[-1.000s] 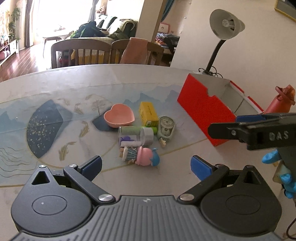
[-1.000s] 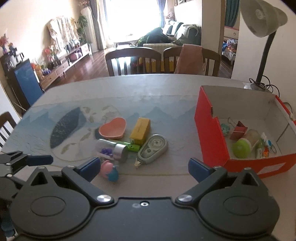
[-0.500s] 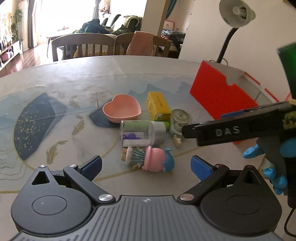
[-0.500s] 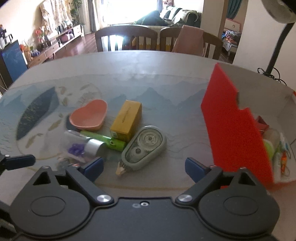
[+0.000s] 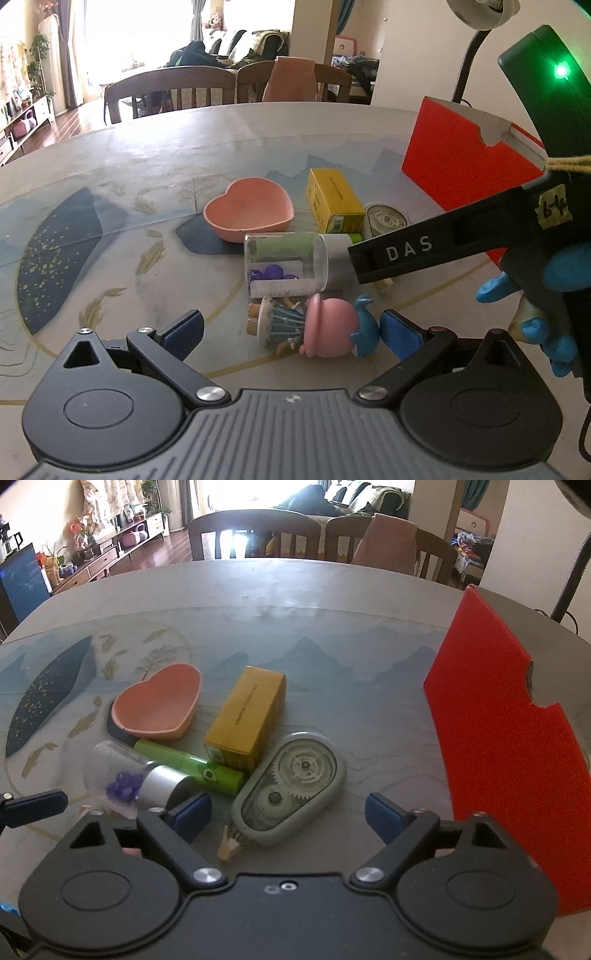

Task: Organize rigid objects
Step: 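Grasp the pink figure with the left tool while the right tool grasps the tape roller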

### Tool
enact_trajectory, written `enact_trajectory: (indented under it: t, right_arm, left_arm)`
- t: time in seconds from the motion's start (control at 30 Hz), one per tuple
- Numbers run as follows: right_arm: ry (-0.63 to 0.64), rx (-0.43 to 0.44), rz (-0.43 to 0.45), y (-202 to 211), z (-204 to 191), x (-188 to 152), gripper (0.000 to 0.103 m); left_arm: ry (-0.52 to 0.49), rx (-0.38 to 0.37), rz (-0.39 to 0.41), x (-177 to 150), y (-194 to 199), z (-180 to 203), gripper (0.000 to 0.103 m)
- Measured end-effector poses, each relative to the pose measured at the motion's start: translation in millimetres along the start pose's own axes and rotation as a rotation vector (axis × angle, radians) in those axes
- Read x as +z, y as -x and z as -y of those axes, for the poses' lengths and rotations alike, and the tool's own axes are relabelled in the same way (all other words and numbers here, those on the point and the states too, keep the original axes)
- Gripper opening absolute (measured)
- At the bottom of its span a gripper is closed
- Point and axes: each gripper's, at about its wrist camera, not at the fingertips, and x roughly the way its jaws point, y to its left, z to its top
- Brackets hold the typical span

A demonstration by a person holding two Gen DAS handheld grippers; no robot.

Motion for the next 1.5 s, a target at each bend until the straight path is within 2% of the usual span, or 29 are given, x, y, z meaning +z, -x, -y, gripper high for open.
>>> enact_trajectory:
  t: [0.1, 0.3, 0.43, 0.6, 0.8, 1.27, 1.33, 1.5]
  right_arm:
    - [0.001, 0.000, -0.005, -3.7, 2.2, 0.1, 0.083]
    - [-0.006, 0.013, 0.008, -5.0, 7.4, -0.6, 0.079]
    - [-0.001, 0.020, 0.021, -2.5, 11.5, -3.1, 0.073]
    - [-0.006, 0.017, 0.040, 0.6, 17.8, -3.6, 0.055]
    - [-0.029, 0.010, 0.049, 3.8, 21.9, -5.5, 0.041]
    - [-0.011, 0.010, 0.047, 28.3, 21.0, -40.4, 0.042]
    - [-0.021, 0.005, 0.052, 27.8, 21.0, -40.5, 0.045]
    - [-0.058, -0.017, 0.062, 21.1, 19.5, -35.6, 0.063]
  left_arm:
    - [-0.009, 0.012, 0.001, -0.1, -3.2, 2.4, 0.102]
    - [0.004, 0.015, -0.011, -0.8, -7.1, 3.4, 0.101]
    - [0.001, 0.017, -0.007, -2.5, -6.0, 6.2, 0.095]
    - [-0.003, 0.008, 0.002, -4.2, -2.4, 10.0, 0.080]
    - [0.007, 0.020, -0.008, -5.0, 1.2, 9.9, 0.078]
    - [0.037, -0.001, -0.035, -18.0, 18.9, 5.8, 0.077]
    - [0.037, -0.002, -0.037, -19.6, 20.7, 6.5, 0.077]
    - [0.041, -0.003, -0.040, -19.6, 21.5, 7.4, 0.077]
